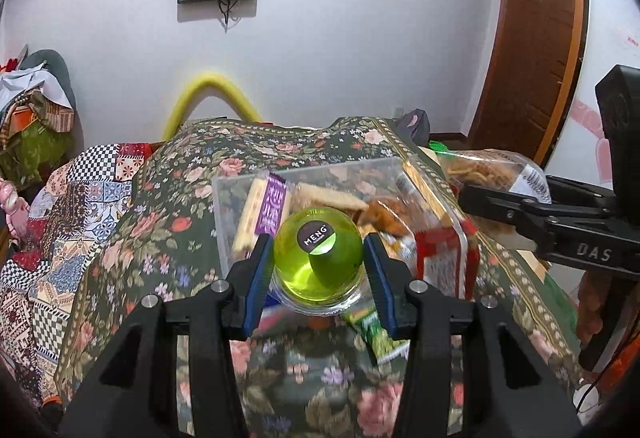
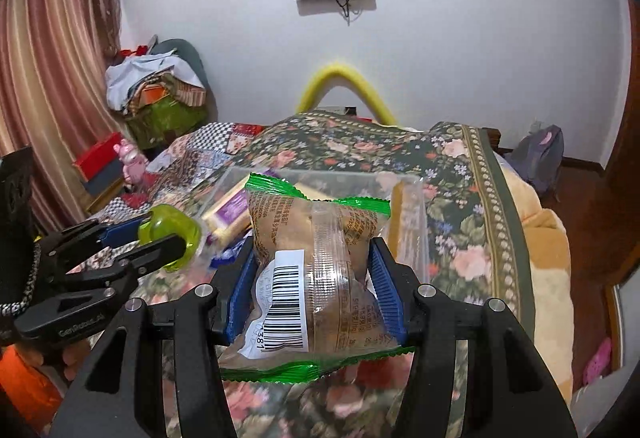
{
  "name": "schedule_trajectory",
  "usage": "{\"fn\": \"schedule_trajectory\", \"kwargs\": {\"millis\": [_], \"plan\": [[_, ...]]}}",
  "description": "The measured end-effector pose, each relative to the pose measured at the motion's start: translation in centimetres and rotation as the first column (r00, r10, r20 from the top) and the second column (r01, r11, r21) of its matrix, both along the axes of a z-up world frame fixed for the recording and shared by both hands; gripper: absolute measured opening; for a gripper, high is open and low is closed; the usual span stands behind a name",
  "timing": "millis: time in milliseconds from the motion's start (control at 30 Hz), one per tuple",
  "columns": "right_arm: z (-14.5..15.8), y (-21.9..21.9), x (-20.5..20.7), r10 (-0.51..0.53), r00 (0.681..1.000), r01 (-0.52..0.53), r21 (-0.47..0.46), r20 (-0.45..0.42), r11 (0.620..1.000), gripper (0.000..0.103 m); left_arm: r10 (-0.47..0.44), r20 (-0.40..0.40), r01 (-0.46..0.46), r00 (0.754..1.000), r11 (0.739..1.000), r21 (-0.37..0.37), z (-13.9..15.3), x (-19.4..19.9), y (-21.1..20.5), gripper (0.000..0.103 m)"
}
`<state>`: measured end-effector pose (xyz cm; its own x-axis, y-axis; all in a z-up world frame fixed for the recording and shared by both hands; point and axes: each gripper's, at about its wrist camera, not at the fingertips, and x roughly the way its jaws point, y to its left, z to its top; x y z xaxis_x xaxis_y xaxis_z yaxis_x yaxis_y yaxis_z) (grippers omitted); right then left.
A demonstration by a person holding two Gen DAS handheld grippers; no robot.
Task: Organize snacks
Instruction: 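Carry the jelly cup and cookie bag over the clear box and open both tools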
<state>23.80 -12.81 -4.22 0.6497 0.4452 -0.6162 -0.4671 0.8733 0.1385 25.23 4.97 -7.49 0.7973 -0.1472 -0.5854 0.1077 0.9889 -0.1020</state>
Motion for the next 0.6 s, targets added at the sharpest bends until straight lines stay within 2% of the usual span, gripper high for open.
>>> {"fn": "schedule_trajectory", "kwargs": {"millis": [333, 467, 600], "plan": [[-0.5, 1.0, 4.8, -0.037, 0.999, 0.037, -0.008, -0.012, 0.999, 0.051, 0.013, -0.043, -0.012, 0.999, 1.0, 0.013, -1.5, 5.7, -0.8, 0.046], [-0.9, 1.6, 6.4, -0.031, 0.999, 0.03, -0.007, -0.038, 1.0, 0.051, 0.019, -0.069, -0.017, 0.997, 0.999, 0.032, -2.5, 7.3, -1.3, 0.046], [-1.7, 2.2, 7.8, -0.016, 0.997, 0.015, -0.024, -0.072, 1.0, 0.051, 0.032, -0.093, -0.031, 0.995, 0.999, 0.013, -3.4, 8.6, -1.2, 0.046]]}}
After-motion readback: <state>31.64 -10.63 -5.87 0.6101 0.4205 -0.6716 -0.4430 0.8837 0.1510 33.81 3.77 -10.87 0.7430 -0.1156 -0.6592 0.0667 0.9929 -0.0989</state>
